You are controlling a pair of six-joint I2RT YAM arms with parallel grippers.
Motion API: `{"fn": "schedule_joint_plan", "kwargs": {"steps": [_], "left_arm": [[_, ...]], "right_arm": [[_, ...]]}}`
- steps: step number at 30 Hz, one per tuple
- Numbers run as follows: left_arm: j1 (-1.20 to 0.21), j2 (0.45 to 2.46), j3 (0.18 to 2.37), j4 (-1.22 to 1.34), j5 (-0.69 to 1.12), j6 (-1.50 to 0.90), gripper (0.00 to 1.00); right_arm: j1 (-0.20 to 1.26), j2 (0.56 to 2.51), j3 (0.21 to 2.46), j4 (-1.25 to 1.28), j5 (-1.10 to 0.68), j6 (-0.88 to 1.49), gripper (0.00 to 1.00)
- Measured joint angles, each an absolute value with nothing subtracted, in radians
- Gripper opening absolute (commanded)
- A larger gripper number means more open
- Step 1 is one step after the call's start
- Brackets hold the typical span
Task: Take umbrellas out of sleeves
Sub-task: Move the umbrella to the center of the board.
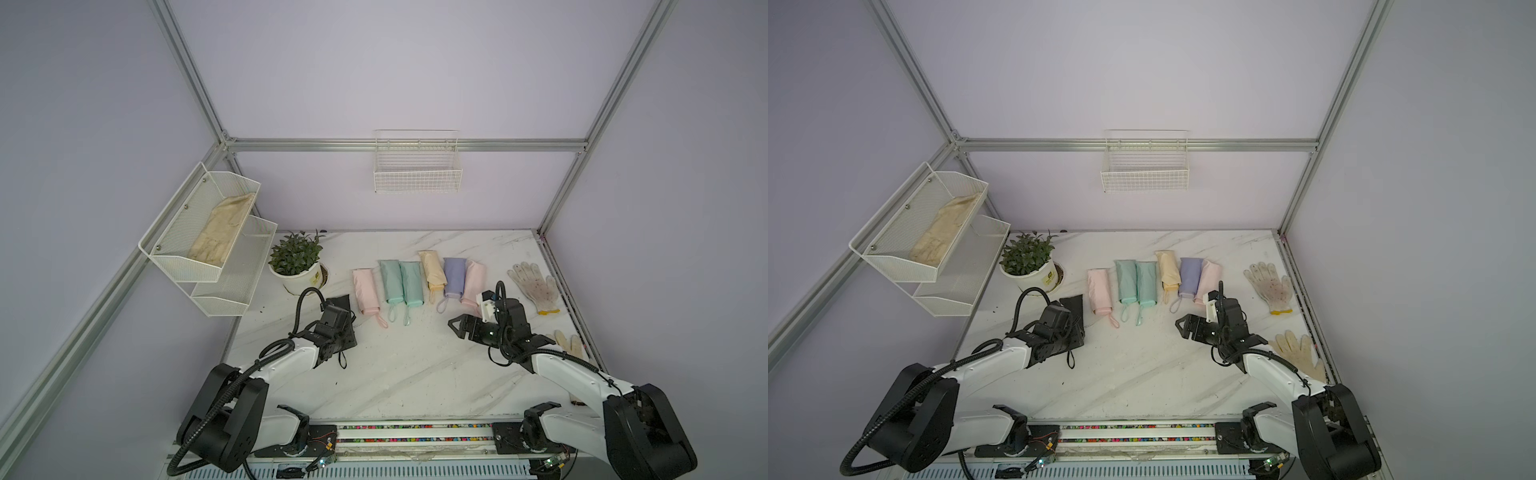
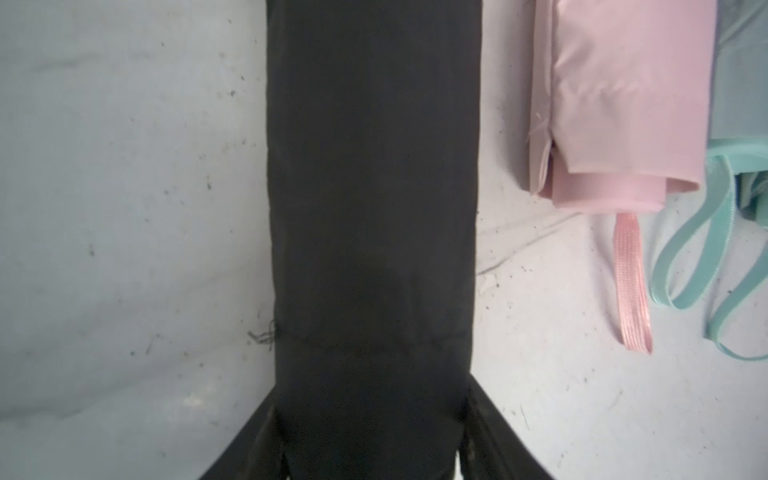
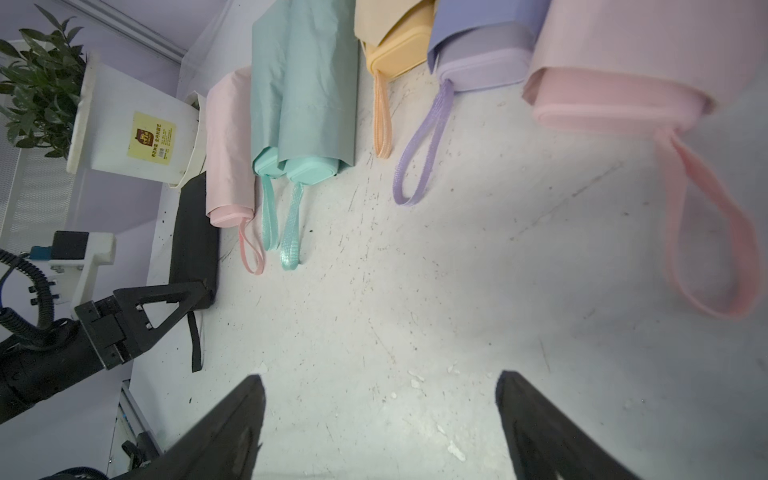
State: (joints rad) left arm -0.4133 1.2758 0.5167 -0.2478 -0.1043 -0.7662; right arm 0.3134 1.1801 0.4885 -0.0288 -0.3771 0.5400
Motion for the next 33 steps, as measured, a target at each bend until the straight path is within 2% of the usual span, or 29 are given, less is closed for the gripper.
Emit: {"fn": "schedule_joint_plan", "kwargs": {"steps": [9, 11, 13, 14, 23, 29, 33], "left_arm": [[-0.589, 1.251, 0.506, -0.245, -0.082, -0.921, 0.65], [-0.601, 1.251, 0.506, -0.242, -0.084, -0.932, 0.76], [-0.603, 1.248, 0.509, -0.242, -0.101, -0.928, 0.96], [-0.603, 1.242, 0.513, -0.247, -0.115, -0.926, 1.0], [-0.544, 1.166, 0.602, -0.387, -0.224, -0.833, 1.0], [-0.356, 1.184, 0.717, -0.434, -0.214, -0.799, 1.0], [-0.241, 1.205, 0.754, -0.462, -0.187, -0.773, 1.0]], "right_arm": [[0.536, 1.247, 0.598, -0.085, -0.33, 0.543, 0.9], [0.579, 1.266, 0.617, -0.097, -0.314, 0.543, 0.9], [0.619, 1.291, 0.636, -0.106, -0.294, 0.543, 0.89], [0.647, 1.309, 0.648, -0.11, -0.278, 0.542, 0.89], [0.881, 1.508, 0.77, -0.124, -0.134, 0.535, 0.85], [0.92, 1.629, 0.874, -0.089, -0.094, 0.538, 0.78], [0.918, 1.77, 1.007, -0.06, -0.114, 0.537, 0.78]]}}
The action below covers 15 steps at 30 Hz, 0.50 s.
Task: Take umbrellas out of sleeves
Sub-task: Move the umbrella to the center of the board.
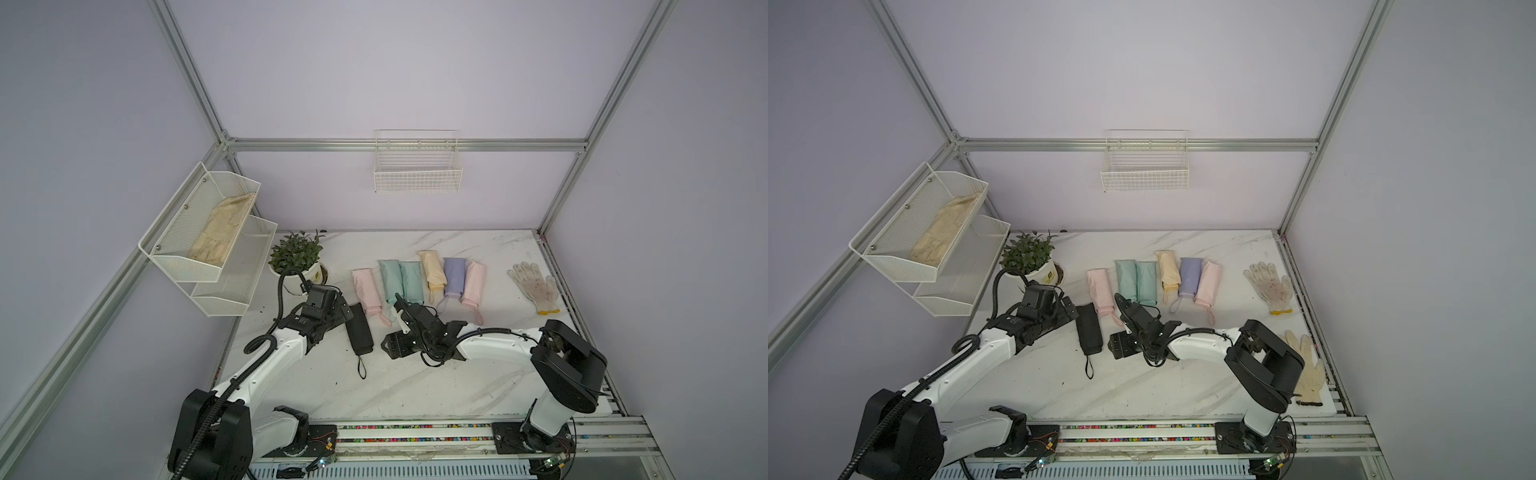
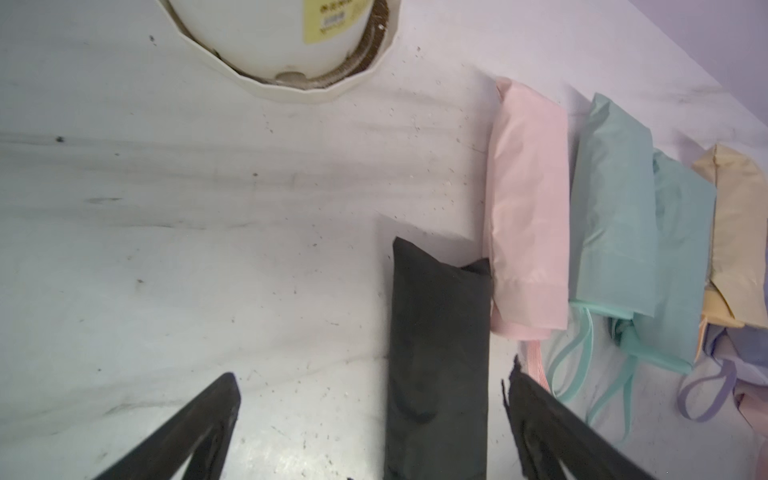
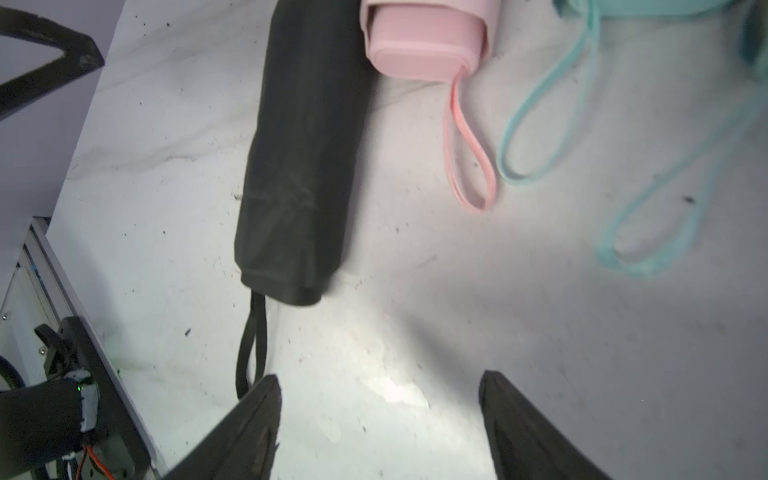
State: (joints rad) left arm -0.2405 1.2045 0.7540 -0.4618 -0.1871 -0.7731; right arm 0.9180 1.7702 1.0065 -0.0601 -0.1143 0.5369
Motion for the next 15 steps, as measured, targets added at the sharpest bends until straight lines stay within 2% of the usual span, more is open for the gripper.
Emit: {"fn": "schedule_joint_plan", "kwargs": {"steps": [8, 15], "left_arm": [[-0.066, 1.266, 0.826, -0.498, -0.064, -0.719, 1.0], [-0.019, 1.318, 0.841, -0.53, 0.043, -0.691, 1.0]], "right_arm": [[0.908, 2.043, 1.288, -0.036, -0.176, 0.54, 0.79], [0.887, 2.154, 1.424, -0.031, -0.236, 0.537, 0.79]]}}
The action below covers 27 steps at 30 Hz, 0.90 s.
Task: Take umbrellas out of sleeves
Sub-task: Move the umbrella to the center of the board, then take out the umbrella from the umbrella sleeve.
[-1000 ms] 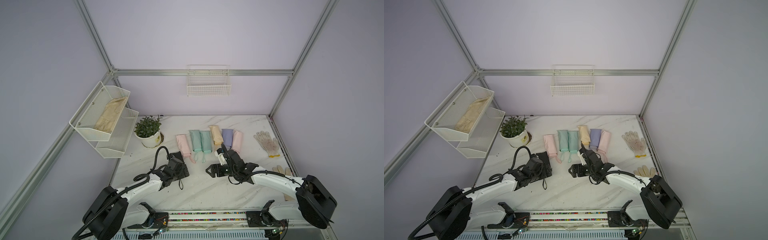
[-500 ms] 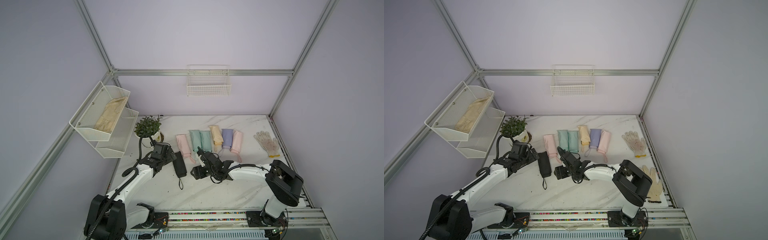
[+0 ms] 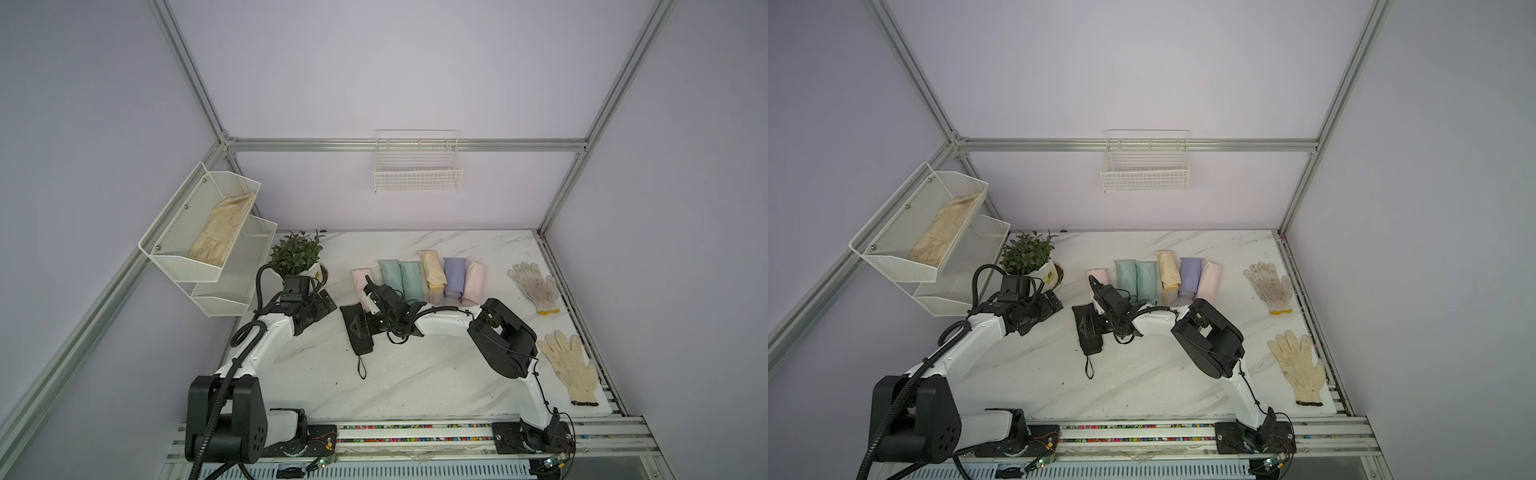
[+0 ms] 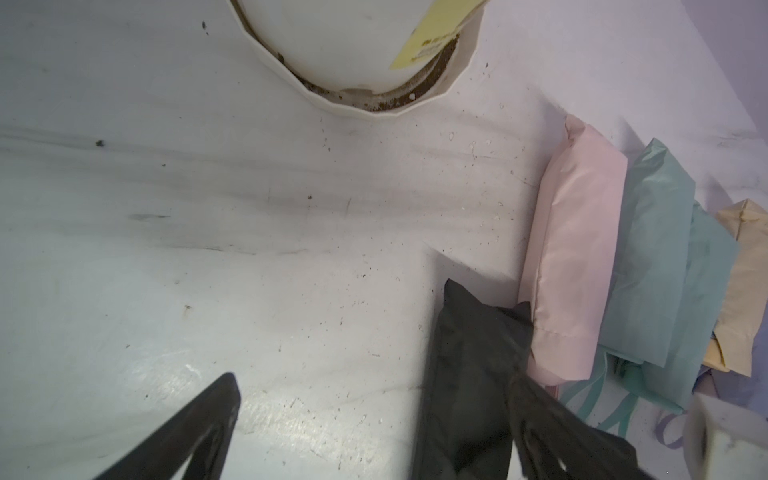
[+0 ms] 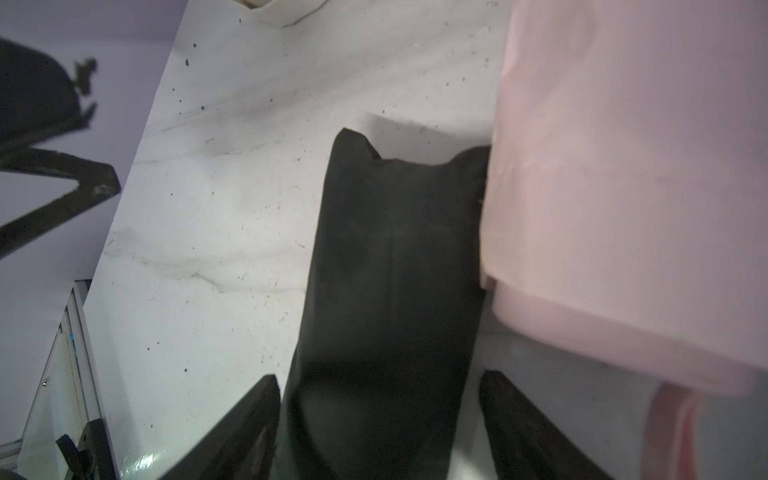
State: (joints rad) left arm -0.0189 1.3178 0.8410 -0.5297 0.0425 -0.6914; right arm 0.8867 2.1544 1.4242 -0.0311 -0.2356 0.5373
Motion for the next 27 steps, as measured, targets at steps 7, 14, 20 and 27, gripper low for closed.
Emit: {"fn": "schedule_joint_plan", "kwargs": {"steps": [7, 14, 20, 27], "left_arm": [[0.014, 1.389, 0.891, -0.553, 0.114, -0.669, 1.0], [0.044, 1.496, 0.924, -0.566, 0.195, -0.657, 0.99], [0.047, 1.558, 0.931, -0.572, 0.257, -0.648, 0.87], [0.059, 1.638, 0.967, -0.573, 0.326, -0.645, 0.71]], "right_arm": [[0.882, 2.187, 1.463, -0.022, -0.355, 0.515, 0.79], [0.889, 2.199, 1.472, -0.016, -0.451, 0.488, 0.79], [0.888, 2.099, 1.347, -0.013, -0.345, 0.451, 0.78], [0.887, 1.762, 1.055, 0.001, -0.207, 0.434, 0.74]]}}
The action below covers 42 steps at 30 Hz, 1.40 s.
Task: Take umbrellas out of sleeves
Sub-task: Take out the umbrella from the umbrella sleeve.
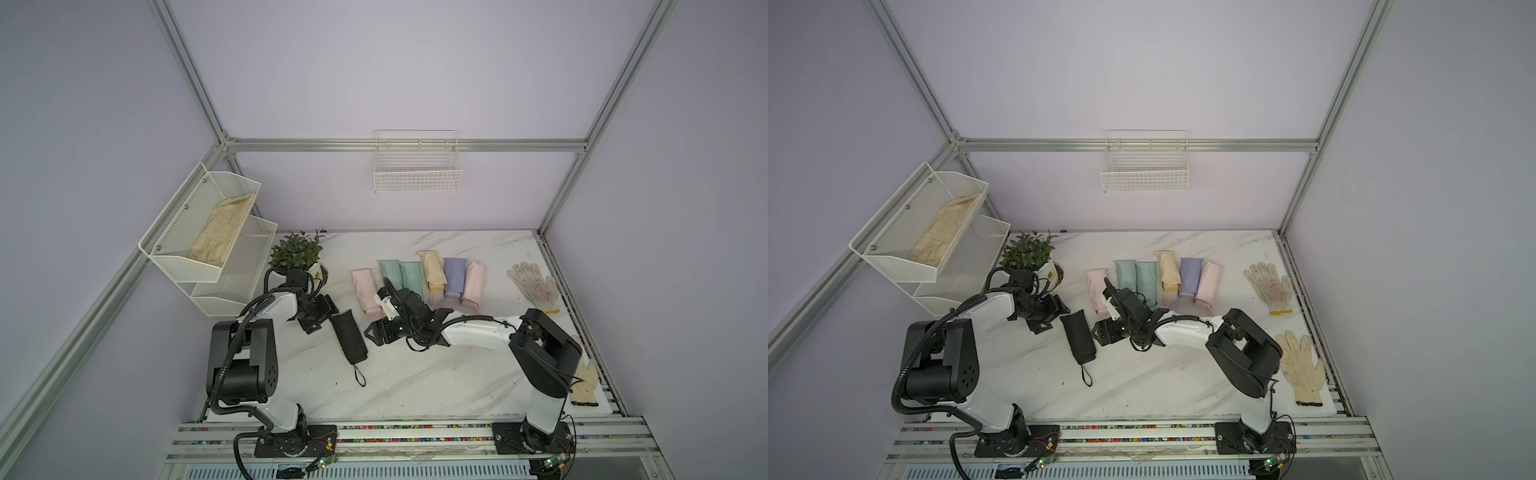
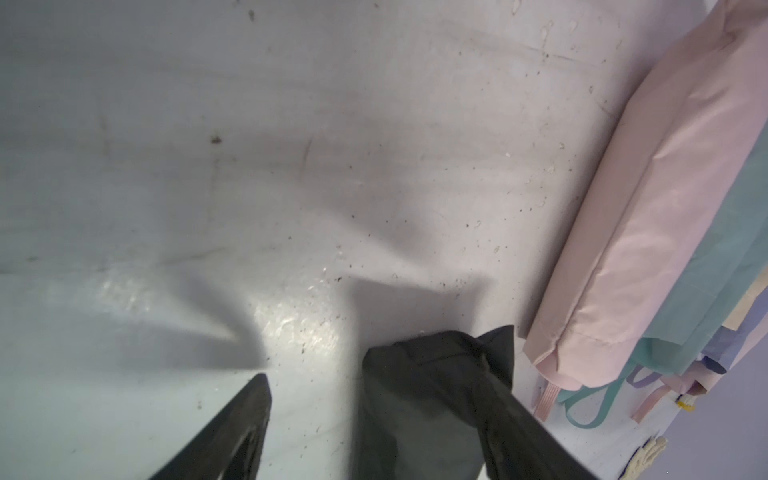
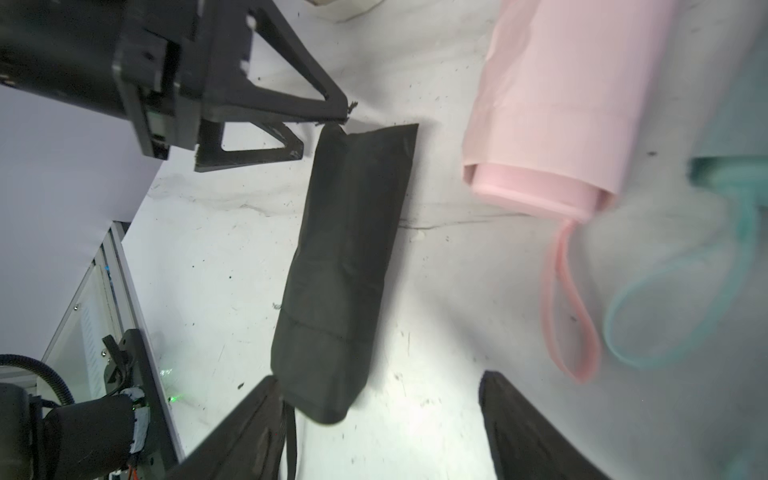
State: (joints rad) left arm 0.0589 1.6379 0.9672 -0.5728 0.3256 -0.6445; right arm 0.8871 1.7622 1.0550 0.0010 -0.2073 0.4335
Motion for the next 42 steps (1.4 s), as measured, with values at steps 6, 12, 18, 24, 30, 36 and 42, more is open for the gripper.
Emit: {"fn": "schedule_joint_plan", "kwargs": {"steps": [6, 12, 18, 24, 30, 36, 42], "left_arm": [[0.072, 1.692, 1.017, -0.552, 0.376, -0.65, 0.55], [0.078, 1.747, 1.021, -0.538, 0.426, -0.672, 0.47], [0.085, 1.747, 1.021, -0.55, 0.424, -0.724, 0.39], [0.094, 1.747, 1.021, -0.591, 0.431, -0.83, 0.4], [0.094, 1.748, 1.021, -0.622, 0.426, -0.899, 0.4], [0.094, 1.769, 1.047, -0.64, 0.428, -0.924, 0.38], [0.094, 1.787, 1.061, -0.643, 0.424, -0.926, 0.14]], "right_arm": [[0.889, 1.657, 0.894, 0.047, -0.2, 0.476, 0.68], [0.915, 1.675, 0.838, 0.078, -0.204, 0.524, 0.65], [0.94, 1.745, 0.838, 0.113, -0.197, 0.561, 0.65], [0.945, 1.747, 0.836, 0.138, -0.193, 0.581, 0.65], [0.947, 1.746, 0.823, 0.153, -0.19, 0.588, 0.65], [0.961, 1.746, 0.807, 0.168, -0.191, 0.601, 0.65], [0.974, 1.746, 0.804, 0.179, -0.19, 0.607, 0.65]]}}
